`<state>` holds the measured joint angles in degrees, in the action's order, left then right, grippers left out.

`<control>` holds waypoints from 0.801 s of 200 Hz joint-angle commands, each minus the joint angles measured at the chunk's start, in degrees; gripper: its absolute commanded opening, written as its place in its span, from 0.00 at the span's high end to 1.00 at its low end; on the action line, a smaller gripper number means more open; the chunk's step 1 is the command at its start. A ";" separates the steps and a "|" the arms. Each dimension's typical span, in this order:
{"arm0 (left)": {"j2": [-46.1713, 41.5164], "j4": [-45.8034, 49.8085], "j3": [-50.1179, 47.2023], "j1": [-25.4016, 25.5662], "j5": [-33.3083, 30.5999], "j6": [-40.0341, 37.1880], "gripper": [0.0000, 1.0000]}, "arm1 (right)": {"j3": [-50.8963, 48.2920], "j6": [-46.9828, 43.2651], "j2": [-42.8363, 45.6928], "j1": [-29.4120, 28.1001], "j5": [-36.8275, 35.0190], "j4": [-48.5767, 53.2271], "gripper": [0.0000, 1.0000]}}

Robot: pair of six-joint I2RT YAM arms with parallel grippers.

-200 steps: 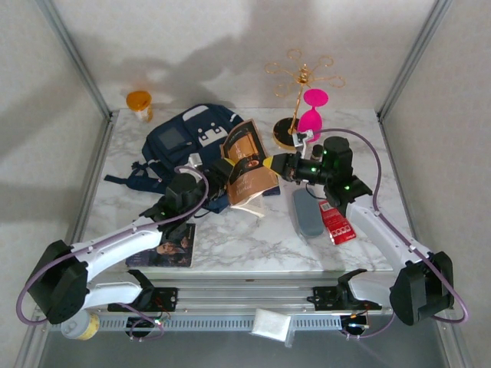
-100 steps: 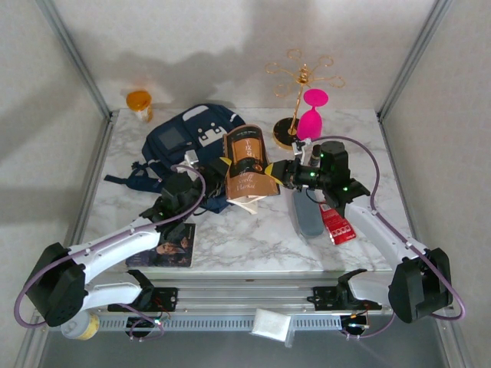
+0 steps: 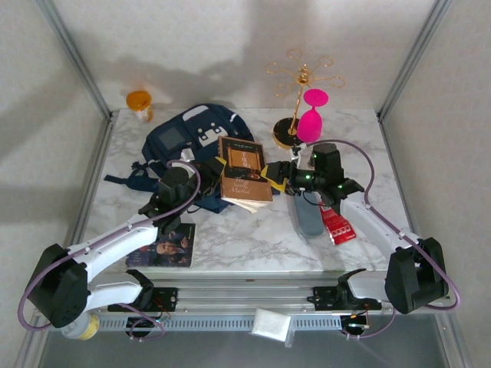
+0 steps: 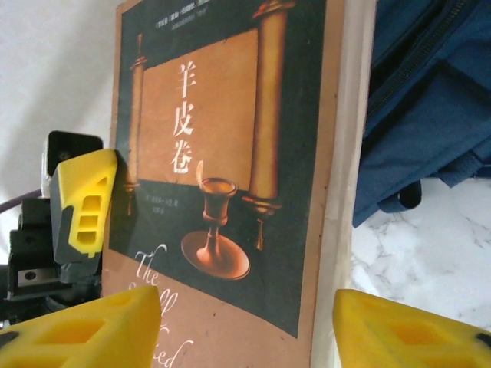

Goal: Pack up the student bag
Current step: Pick up the book from the bottom-center of the table.

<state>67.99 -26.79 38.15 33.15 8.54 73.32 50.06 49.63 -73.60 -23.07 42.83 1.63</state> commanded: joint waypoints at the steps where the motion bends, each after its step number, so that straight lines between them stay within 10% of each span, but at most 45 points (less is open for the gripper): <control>1: -0.08 -5.39 2.79 -0.96 3.53 0.00 1.00 | -0.82 -1.05 2.11 1.03 -1.65 1.76 0.17; 16: 0.37 -6.04 3.24 -1.08 3.68 0.46 1.00 | -1.03 -1.45 2.51 2.16 -1.22 2.39 0.02; 160: 5.99 -22.16 10.95 0.14 4.47 13.61 1.00 | -5.84 19.31 -6.40 2.76 19.15 -41.09 0.01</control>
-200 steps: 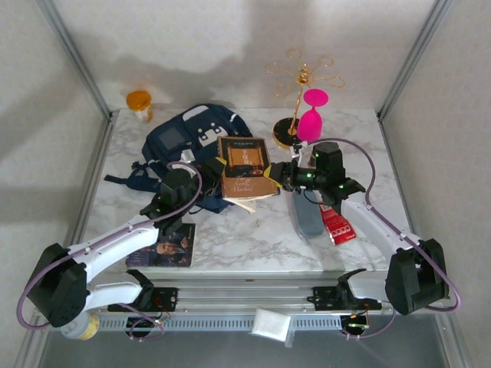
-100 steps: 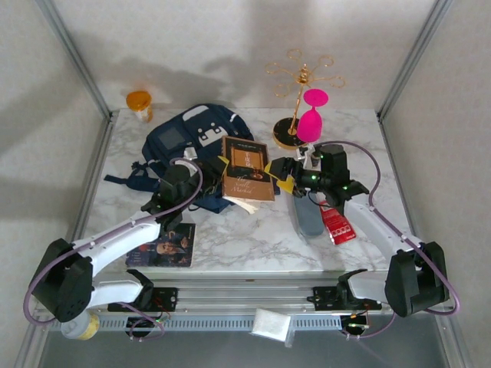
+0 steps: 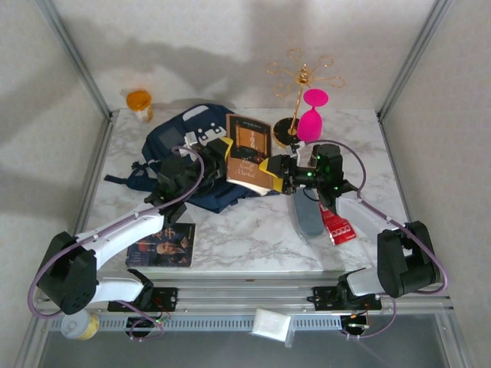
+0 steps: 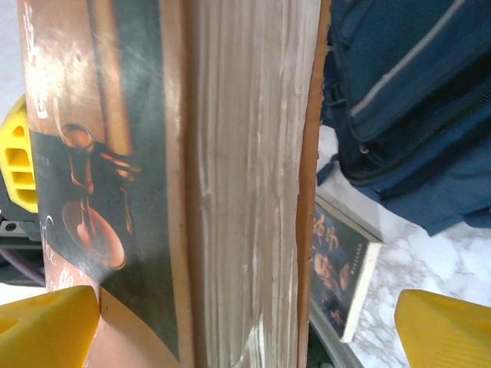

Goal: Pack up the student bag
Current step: Pick up the book from the bottom-center of the table.

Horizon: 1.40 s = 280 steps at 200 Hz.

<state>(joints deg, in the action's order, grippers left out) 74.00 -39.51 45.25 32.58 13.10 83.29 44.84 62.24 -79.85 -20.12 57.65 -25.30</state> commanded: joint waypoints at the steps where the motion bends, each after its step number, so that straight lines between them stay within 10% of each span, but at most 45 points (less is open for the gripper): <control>1: -0.01 -9.58 3.86 0.81 -0.18 3.73 1.00 | -0.67 6.95 -0.14 -0.19 4.32 -14.51 0.01; 66: 1.12 -10.70 3.79 2.27 -2.95 4.90 1.00 | -2.12 25.25 -0.30 -0.80 4.60 -41.80 0.03; 224: -4.30 11.10 3.34 -0.06 -4.06 -14.57 1.00 | 1.77 -1.87 7.80 -0.16 -2.49 -1.78 1.00; 246: -5.09 23.39 6.69 -0.09 -6.17 -25.93 0.67 | 3.78 -7.31 9.22 1.00 -5.55 9.37 1.00; 280: -3.83 44.73 11.05 -0.01 -13.23 -51.55 0.47 | 5.83 -18.11 12.50 3.29 -13.54 30.28 1.00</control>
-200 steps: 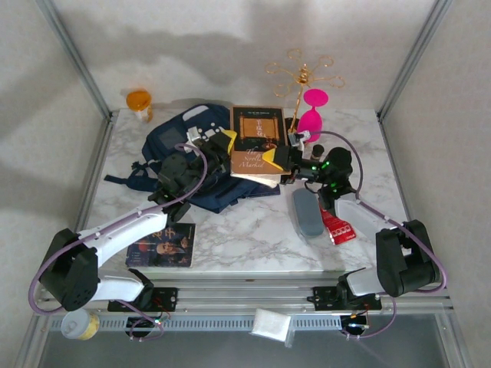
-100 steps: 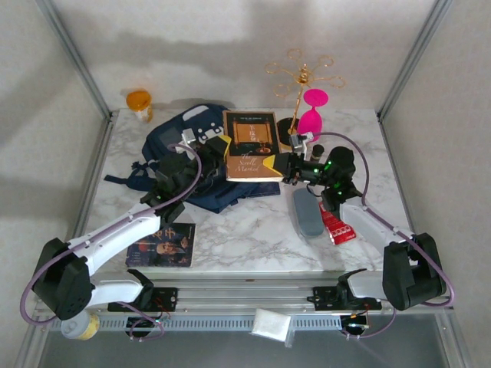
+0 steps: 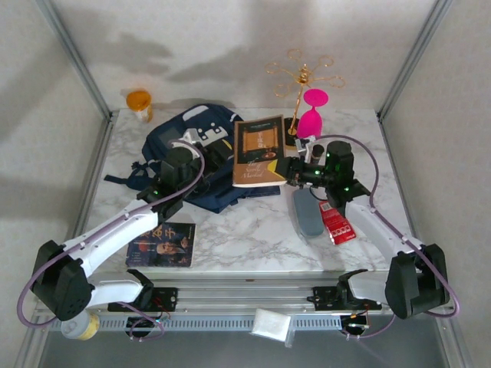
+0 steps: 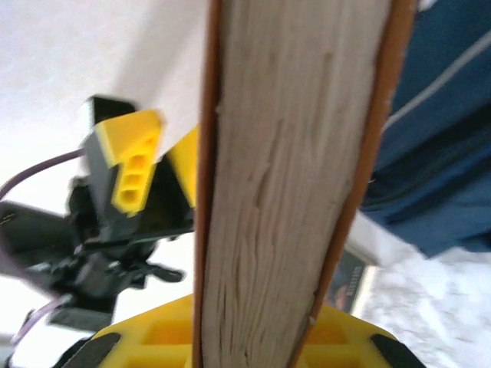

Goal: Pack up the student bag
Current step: Pick up the book from the bottom-center of the table, then open the student bag at the top-center of the table.

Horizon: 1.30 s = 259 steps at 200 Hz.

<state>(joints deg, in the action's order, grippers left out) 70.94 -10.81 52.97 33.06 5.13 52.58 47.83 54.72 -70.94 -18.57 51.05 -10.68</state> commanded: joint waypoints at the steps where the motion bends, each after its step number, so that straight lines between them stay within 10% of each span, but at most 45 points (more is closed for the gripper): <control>1: -0.65 16.41 3.40 -0.47 -5.32 -21.46 0.47 | 2.77 -10.73 3.77 1.80 -7.02 16.02 1.00; 93: 27.06 33.46 19.87 0.08 -1.90 -47.71 0.38 | 0.45 -15.76 8.44 6.42 -12.18 27.18 1.00; 259: 38.54 34.53 26.54 -2.03 -2.03 -49.17 0.67 | -2.24 -15.17 8.32 8.46 -10.63 24.18 1.00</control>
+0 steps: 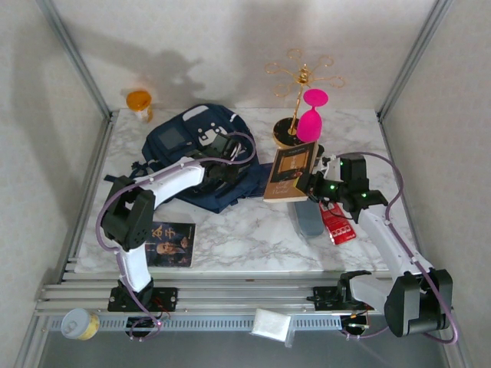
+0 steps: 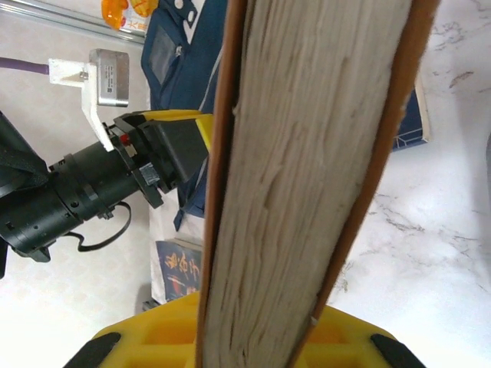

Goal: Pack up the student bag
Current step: Open the student bag at the top-center of the table, then place the book in the student bag.

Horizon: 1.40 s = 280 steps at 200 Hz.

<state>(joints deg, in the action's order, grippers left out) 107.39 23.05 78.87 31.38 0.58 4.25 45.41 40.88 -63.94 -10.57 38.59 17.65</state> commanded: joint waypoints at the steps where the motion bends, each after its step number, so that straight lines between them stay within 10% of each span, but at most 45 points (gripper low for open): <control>1: 2.15 0.59 0.65 -0.35 2.64 -0.92 0.67 | 0.20 -1.33 1.30 0.46 1.92 -4.13 1.00; 51: 3.26 -1.02 -0.34 -0.44 8.27 -3.82 0.70 | 0.08 -1.42 0.73 0.54 2.17 -4.64 1.00; 115: -0.18 0.54 0.05 -1.14 9.43 -6.42 1.00 | 1.35 -2.14 0.54 0.50 1.91 -4.38 1.00; 198: -13.41 4.49 4.41 -1.08 -1.94 -6.27 1.00 | 0.69 5.26 -1.27 -4.09 12.00 -14.85 1.00; 280: -22.73 2.42 5.99 -1.14 -5.50 -10.06 1.00 | 5.24 14.76 -16.17 -18.67 5.98 -28.37 1.00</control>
<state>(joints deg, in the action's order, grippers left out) 87.31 26.87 81.89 30.46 -3.33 -3.73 47.22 51.42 -76.29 -26.52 45.19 0.71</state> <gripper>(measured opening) 0.054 0.178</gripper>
